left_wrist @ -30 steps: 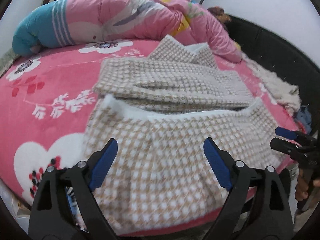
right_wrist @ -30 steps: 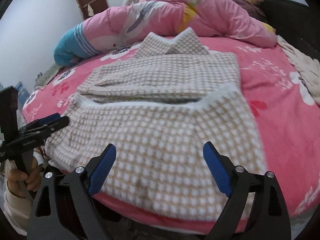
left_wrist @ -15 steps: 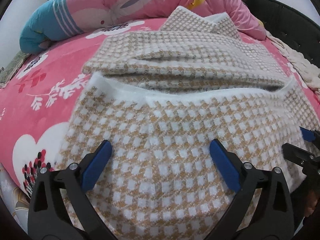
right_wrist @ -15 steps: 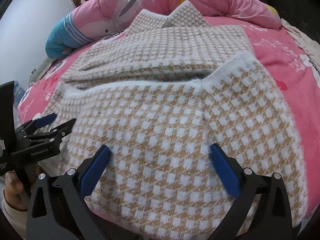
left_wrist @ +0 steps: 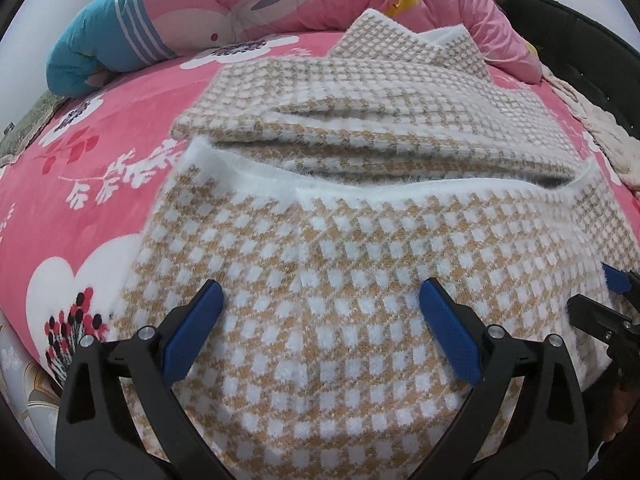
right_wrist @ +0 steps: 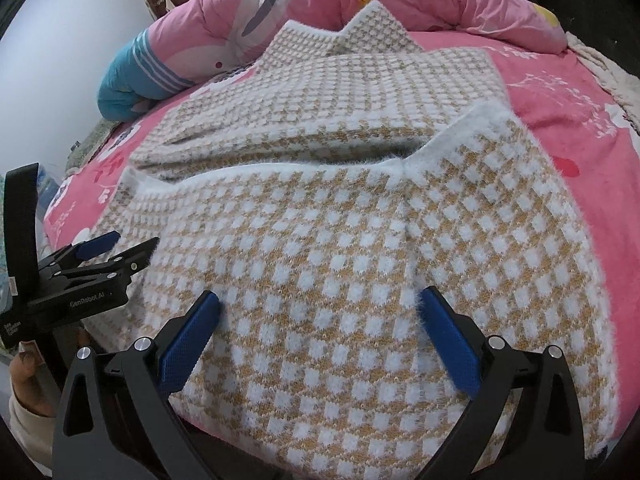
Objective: Fold large clothes
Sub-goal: 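Press and smooth the folded coat with both open grippers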
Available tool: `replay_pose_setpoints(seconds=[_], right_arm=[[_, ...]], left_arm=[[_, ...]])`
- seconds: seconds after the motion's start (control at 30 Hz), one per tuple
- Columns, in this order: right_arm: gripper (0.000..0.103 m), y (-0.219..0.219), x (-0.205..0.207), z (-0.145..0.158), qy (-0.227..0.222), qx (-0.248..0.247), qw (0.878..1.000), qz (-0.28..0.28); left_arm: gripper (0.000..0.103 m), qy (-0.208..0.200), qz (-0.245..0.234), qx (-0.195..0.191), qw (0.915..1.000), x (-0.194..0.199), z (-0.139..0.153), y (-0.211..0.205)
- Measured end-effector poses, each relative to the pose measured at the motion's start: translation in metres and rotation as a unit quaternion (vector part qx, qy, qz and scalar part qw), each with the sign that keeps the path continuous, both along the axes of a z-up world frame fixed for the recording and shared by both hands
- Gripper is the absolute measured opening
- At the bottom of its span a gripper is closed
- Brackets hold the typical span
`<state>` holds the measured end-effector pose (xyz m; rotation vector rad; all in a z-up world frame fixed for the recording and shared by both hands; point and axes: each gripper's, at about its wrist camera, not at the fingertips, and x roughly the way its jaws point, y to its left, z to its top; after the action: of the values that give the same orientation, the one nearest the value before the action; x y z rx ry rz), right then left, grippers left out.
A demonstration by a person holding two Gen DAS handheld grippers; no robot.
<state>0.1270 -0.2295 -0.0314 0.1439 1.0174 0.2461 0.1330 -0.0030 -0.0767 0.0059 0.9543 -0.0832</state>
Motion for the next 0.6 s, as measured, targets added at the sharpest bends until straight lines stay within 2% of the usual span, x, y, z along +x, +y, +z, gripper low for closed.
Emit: replay_pose_setpoints(seconds=[0.23, 0.6], right_arm=[[0.097, 0.0002, -0.001, 0.0008, 0.004, 0.0, 1.0, -0.001], [0.097, 0.0003, 0.0026, -0.0003, 0.012, -0.002, 1.0, 0.003]], left_arm=[[0.095, 0.008, 0.005, 0.002, 1.0, 0.0017, 0.0, -0.0011], [0.095, -0.003, 0.007, 0.007, 0.9999, -0.0017, -0.0008, -0.0015]])
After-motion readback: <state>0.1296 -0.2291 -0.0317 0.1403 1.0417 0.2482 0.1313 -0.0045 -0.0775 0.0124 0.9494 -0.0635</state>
